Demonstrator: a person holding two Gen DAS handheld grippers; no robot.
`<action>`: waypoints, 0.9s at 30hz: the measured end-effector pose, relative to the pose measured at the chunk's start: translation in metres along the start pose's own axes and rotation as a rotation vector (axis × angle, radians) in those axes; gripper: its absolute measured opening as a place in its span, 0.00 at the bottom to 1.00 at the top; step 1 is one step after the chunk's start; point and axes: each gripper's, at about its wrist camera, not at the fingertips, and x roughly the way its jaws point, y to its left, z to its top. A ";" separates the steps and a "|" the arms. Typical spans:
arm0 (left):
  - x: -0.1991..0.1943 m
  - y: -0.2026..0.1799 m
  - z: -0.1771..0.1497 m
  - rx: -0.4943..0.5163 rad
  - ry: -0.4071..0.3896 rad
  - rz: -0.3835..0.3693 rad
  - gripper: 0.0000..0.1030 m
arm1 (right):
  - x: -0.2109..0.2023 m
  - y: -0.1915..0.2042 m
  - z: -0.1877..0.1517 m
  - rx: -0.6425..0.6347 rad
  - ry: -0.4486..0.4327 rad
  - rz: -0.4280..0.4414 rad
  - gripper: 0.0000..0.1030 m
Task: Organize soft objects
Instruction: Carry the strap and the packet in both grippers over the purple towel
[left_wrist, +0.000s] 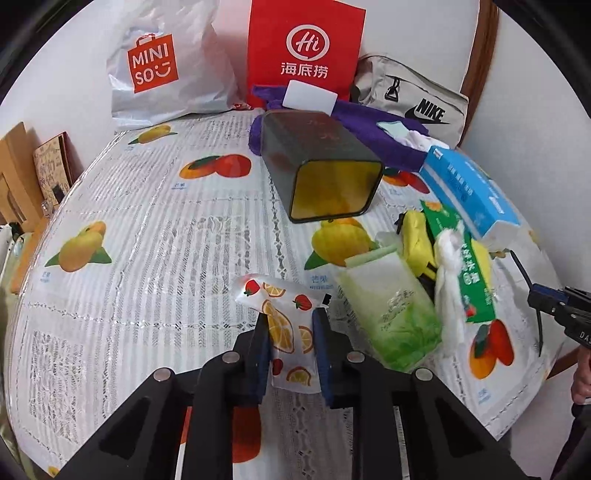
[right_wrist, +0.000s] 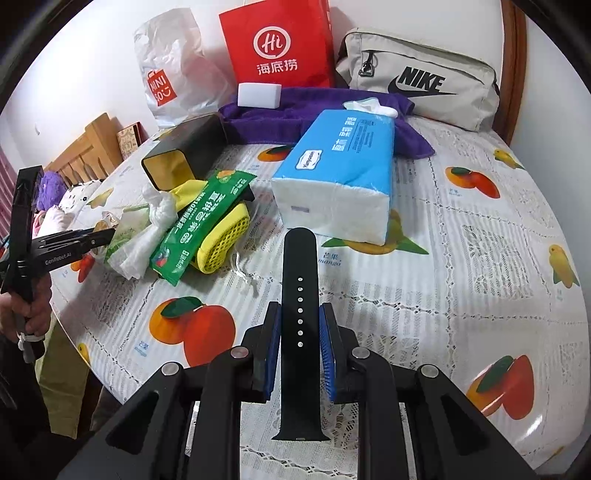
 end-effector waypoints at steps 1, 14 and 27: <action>-0.002 0.000 0.002 -0.004 -0.003 -0.003 0.20 | -0.001 0.000 0.001 -0.002 0.002 -0.001 0.20; -0.032 -0.004 0.056 -0.041 -0.070 -0.076 0.20 | -0.027 -0.002 0.045 -0.026 -0.054 0.027 0.20; -0.026 -0.011 0.140 -0.047 -0.100 -0.115 0.20 | -0.022 -0.013 0.142 -0.053 -0.120 0.017 0.20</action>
